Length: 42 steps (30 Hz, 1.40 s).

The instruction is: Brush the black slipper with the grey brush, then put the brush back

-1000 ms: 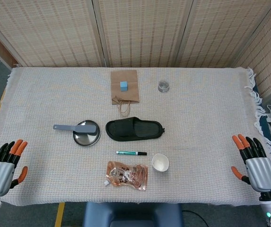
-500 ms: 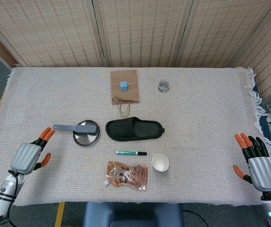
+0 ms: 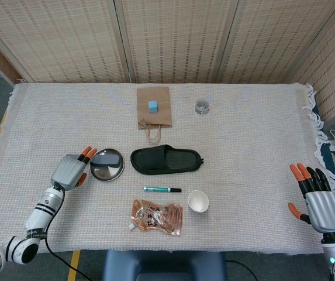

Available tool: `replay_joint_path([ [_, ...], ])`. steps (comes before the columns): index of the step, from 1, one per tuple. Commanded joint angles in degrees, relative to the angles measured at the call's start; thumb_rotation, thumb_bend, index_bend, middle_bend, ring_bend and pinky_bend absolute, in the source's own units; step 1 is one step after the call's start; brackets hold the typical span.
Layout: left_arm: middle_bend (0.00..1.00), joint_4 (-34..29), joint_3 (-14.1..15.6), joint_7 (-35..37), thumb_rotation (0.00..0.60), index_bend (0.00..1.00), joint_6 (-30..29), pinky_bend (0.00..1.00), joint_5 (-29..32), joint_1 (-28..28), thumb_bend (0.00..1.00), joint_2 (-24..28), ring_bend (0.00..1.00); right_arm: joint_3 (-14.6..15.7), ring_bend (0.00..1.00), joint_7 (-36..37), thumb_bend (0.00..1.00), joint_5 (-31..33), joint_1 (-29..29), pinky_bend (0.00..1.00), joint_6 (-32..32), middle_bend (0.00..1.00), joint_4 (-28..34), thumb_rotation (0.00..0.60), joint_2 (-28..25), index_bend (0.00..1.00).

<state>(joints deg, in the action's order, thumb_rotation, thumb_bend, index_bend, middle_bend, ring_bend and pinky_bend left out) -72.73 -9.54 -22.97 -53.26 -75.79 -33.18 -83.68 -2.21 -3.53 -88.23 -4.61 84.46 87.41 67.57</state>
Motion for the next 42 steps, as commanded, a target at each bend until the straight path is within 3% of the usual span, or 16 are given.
replay_joint_path([
  [1, 0.10, 3.5, -0.1, -1.1, 0.600, 0.00, 0.6, 0.98, 1.2, -1.7, 0.46, -2.5, 0.73, 0.1, 0.00, 0.0, 0.15, 0.2, -0.1, 0.00, -0.4, 0.00, 0.1, 0.600, -0.1, 0.00],
  [8, 0.16, 8.7, 0.1, 0.0, 0.600, 0.02, 3.5, 0.99, 3.7, -3.4, 0.46, -4.8, 0.74, 0.4, 0.00, 0.0, 0.15, 0.4, -0.1, 0.00, -1.1, 0.00, 0.3, 0.600, -0.4, 0.00],
  [19, 0.17, 8.7, -0.8, 1.4, 0.600, 0.05, 5.4, 0.99, 6.0, -6.5, 0.46, -7.4, 0.74, 0.6, 0.00, 0.0, 0.15, 0.8, -0.1, 0.00, -1.5, 0.00, 0.5, 0.600, -0.7, 0.00],
  [27, 0.18, 11.8, 0.3, -1.7, 0.600, 0.12, 4.5, 1.00, 6.6, -7.6, 0.46, -9.6, 0.74, 1.2, 0.00, 1.6, 0.15, 0.3, 0.0, 0.00, -2.0, 0.00, 1.1, 0.600, -1.8, 0.00],
  [35, 0.24, 13.8, 0.9, -0.6, 0.600, 0.24, 3.5, 1.00, 5.9, -7.9, 0.45, -10.5, 0.74, 1.7, 0.00, 2.0, 0.15, -0.1, -0.1, 0.00, -2.5, 0.00, 1.4, 0.600, -2.2, 0.00],
  [42, 0.28, 16.0, 1.2, 0.4, 0.600, 0.27, 3.8, 1.00, 5.7, -8.5, 0.46, -11.6, 0.74, 1.9, 0.00, 2.0, 0.15, 0.1, -0.1, 0.00, -2.8, 0.00, 1.5, 0.600, -2.3, 0.00],
])
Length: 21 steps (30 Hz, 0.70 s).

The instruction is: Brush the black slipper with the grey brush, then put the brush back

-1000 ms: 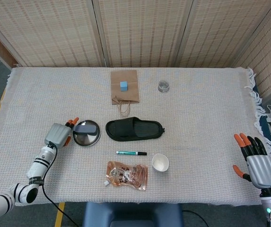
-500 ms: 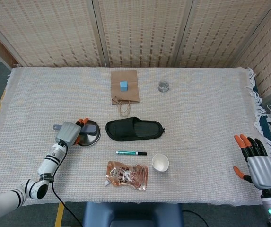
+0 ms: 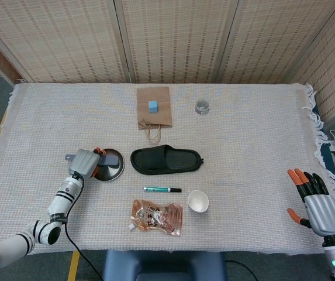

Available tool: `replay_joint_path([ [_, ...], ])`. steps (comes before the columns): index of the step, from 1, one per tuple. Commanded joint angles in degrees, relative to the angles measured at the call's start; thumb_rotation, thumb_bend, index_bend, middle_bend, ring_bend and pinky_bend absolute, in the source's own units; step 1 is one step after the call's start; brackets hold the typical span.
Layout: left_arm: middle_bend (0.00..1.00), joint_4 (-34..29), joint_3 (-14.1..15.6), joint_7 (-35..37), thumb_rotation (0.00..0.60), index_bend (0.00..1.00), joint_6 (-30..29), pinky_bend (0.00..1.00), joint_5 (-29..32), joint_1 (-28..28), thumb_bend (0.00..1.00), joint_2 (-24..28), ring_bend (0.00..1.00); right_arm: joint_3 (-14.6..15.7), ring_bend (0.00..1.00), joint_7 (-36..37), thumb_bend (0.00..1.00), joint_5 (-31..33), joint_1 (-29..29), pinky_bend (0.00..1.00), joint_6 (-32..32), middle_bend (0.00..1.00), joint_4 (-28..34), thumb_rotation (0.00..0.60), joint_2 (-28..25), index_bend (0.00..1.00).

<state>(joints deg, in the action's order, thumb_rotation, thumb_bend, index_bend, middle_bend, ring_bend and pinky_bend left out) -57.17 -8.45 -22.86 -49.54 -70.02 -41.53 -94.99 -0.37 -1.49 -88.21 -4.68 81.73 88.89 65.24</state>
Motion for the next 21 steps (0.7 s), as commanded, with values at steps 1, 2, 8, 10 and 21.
replay_joint_path([
  [1, 0.28, 0.8, 0.2, 0.4, 0.600, 0.28, 0.2, 1.00, -0.2, -0.3, 0.46, -0.5, 0.74, 0.0, 0.00, -0.2, 0.15, 0.1, 0.0, 0.00, -0.2, 0.00, 0.1, 0.600, 0.0, 0.00],
  [2, 0.28, 1.0, 0.3, 0.5, 0.600, 0.28, 0.2, 1.00, -0.3, -0.4, 0.46, -0.6, 0.74, 0.1, 0.00, -0.2, 0.15, 0.2, 0.0, 0.00, -0.3, 0.00, 0.1, 0.600, -0.1, 0.00],
  [8, 0.33, 1.7, 0.8, 1.5, 0.600, 0.33, -1.0, 1.00, -1.7, -0.5, 0.45, -1.1, 0.74, 0.1, 0.00, -0.5, 0.15, 0.4, 0.0, 0.00, -0.5, 0.00, 0.3, 0.600, -0.2, 0.00],
  [10, 0.35, 1.7, 0.9, 1.8, 0.600, 0.35, -1.2, 1.00, -1.8, -0.4, 0.45, -1.2, 0.74, 0.1, 0.00, -0.6, 0.15, 0.4, 0.0, 0.00, -0.5, 0.00, 0.4, 0.600, -0.2, 0.00],
  [21, 0.47, 2.7, 1.4, 3.5, 0.600, 0.44, -3.3, 1.00, -3.6, -0.2, 0.45, -1.6, 0.75, 0.3, 0.00, -0.4, 0.15, 0.2, 0.0, 0.00, -0.6, 0.00, 0.3, 0.600, -0.1, 0.00],
])
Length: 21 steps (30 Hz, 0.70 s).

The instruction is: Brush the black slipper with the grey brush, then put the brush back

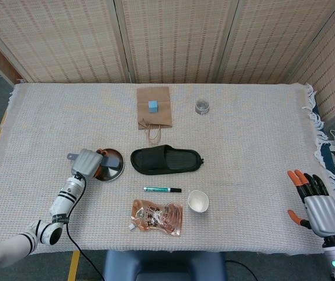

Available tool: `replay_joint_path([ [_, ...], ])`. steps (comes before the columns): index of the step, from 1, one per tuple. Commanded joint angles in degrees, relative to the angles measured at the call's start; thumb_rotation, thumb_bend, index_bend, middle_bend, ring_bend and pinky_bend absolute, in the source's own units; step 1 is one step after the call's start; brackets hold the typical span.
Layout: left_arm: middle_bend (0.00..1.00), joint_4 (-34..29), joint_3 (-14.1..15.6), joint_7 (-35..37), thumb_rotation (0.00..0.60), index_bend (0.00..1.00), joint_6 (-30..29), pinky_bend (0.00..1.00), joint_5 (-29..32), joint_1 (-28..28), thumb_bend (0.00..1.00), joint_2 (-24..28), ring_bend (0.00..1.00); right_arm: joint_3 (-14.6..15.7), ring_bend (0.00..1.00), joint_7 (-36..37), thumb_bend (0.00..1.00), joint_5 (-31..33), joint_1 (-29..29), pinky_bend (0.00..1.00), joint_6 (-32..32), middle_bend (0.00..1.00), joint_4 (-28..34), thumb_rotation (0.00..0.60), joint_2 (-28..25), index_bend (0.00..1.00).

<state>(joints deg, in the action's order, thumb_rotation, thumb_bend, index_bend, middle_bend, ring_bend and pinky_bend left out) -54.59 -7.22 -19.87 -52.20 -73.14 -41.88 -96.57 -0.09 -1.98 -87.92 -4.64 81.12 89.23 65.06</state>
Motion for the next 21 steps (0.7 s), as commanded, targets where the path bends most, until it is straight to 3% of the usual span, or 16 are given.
replay_joint_path([
  [1, 0.49, 0.1, 0.2, 0.8, 0.600, 0.45, -0.9, 1.00, -0.7, 0.3, 0.45, 0.0, 0.75, 0.0, 0.00, 0.1, 0.15, -0.2, -0.1, 0.00, 0.0, 0.00, -0.2, 0.600, 0.1, 0.00],
  [11, 0.55, -4.0, -0.2, 1.5, 0.600, 0.50, -4.1, 1.00, -2.3, 0.8, 0.46, 2.1, 0.75, -1.3, 0.00, 0.6, 0.17, -2.5, -3.0, 0.00, -1.0, 0.00, -4.6, 0.600, 4.2, 0.00],
  [17, 0.55, -6.9, -1.7, 0.0, 0.600, 0.50, -3.8, 1.00, -0.8, 0.1, 0.46, 3.0, 0.75, -2.6, 0.00, 1.2, 0.31, -4.4, -7.0, 0.00, -3.8, 0.00, -7.4, 0.600, 6.4, 0.00],
  [21, 0.55, -8.3, -2.9, -1.4, 0.600, 0.49, -2.3, 1.00, 1.0, -0.9, 0.46, 3.2, 0.75, -4.4, 0.00, 1.5, 0.53, -4.7, -12.6, 0.00, -9.6, 0.00, -8.9, 0.600, 7.9, 0.10],
])
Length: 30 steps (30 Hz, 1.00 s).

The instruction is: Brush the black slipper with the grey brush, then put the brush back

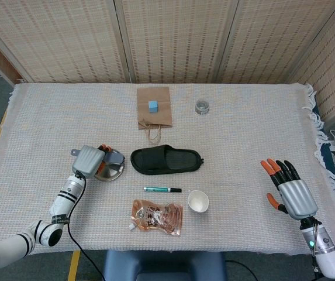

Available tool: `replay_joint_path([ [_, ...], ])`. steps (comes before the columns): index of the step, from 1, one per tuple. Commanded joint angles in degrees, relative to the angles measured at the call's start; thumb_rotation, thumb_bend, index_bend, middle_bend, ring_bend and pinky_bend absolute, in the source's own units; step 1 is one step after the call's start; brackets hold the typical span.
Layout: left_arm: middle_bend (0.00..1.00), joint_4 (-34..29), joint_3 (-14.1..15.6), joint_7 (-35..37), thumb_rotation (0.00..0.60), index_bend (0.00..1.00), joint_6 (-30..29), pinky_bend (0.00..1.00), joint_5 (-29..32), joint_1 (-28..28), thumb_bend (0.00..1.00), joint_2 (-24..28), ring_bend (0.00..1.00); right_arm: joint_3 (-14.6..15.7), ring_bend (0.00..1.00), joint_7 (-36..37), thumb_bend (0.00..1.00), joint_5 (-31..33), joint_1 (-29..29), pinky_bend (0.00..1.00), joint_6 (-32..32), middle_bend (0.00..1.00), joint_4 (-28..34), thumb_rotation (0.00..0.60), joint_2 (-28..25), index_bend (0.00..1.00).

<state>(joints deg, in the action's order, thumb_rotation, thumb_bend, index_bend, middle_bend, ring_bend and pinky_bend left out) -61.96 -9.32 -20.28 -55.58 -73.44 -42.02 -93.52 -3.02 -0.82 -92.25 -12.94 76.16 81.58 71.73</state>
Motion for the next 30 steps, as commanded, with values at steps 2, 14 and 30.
replay_joint_path([
  [2, 0.54, -1.4, -1.9, -1.3, 0.600, 0.49, 2.8, 1.00, 3.0, -1.8, 0.46, 0.0, 0.75, -3.1, 0.00, -0.2, 0.60, -1.2, -11.6, 0.00, -13.1, 0.00, -4.1, 0.600, 3.5, 0.12],
  [14, 0.54, -3.3, -4.0, -4.2, 0.600, 0.49, 5.2, 1.00, 7.3, -4.8, 0.46, -0.1, 0.75, -3.8, 0.00, 6.0, 0.73, -1.7, -28.8, 0.00, -29.7, 0.01, -21.1, 0.600, 14.5, 0.12],
  [30, 0.53, -2.4, -3.5, -5.3, 0.600, 0.48, 6.2, 1.00, 9.4, -7.4, 0.46, -3.6, 0.75, 1.1, 0.00, 9.9, 0.73, -0.5, -33.3, 0.00, -34.8, 0.01, -31.0, 0.600, 22.3, 0.12],
])
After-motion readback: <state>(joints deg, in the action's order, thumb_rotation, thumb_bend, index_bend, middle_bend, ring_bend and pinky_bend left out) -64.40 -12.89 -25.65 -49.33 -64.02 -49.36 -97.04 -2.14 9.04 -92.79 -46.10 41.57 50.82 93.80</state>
